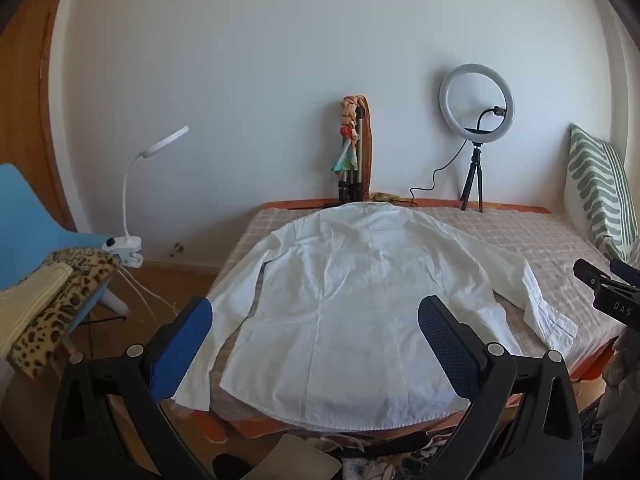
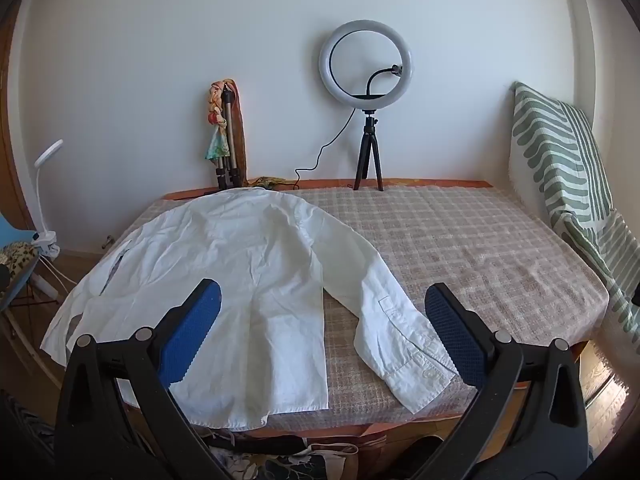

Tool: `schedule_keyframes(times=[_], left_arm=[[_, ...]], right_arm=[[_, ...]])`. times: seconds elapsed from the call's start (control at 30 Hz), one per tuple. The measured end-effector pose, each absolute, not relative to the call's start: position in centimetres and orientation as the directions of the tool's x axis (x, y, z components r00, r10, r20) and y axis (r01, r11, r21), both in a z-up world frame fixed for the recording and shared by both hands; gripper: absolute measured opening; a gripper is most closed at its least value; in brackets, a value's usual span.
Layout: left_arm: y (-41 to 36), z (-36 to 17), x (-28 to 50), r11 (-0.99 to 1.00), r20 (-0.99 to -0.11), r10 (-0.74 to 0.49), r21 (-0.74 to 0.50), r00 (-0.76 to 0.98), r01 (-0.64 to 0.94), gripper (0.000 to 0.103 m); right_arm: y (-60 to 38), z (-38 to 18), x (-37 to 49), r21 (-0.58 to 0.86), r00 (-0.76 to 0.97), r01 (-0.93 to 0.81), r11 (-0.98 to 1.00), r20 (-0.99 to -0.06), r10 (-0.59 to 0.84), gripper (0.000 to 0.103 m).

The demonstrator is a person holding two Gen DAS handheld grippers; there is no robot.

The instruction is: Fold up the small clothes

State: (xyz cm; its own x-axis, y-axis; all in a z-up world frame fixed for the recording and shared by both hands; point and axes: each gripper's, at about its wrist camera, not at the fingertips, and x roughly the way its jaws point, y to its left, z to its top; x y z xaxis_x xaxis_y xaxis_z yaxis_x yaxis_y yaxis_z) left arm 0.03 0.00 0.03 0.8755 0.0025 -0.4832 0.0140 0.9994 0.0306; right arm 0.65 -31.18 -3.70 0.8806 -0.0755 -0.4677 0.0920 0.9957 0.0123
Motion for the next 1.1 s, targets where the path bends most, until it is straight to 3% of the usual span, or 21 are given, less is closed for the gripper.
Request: schedule_keyframes(times=[1.1], left_arm=[[0.0,1.0,0.1,1.0,-0.466,0.021,0.014,0.885,-0.017,0.103]], right_arm=[[-31.8,-3.3,0.7,0.025,0.884,0.091,0.996,-0.463,-0.069,0.103]])
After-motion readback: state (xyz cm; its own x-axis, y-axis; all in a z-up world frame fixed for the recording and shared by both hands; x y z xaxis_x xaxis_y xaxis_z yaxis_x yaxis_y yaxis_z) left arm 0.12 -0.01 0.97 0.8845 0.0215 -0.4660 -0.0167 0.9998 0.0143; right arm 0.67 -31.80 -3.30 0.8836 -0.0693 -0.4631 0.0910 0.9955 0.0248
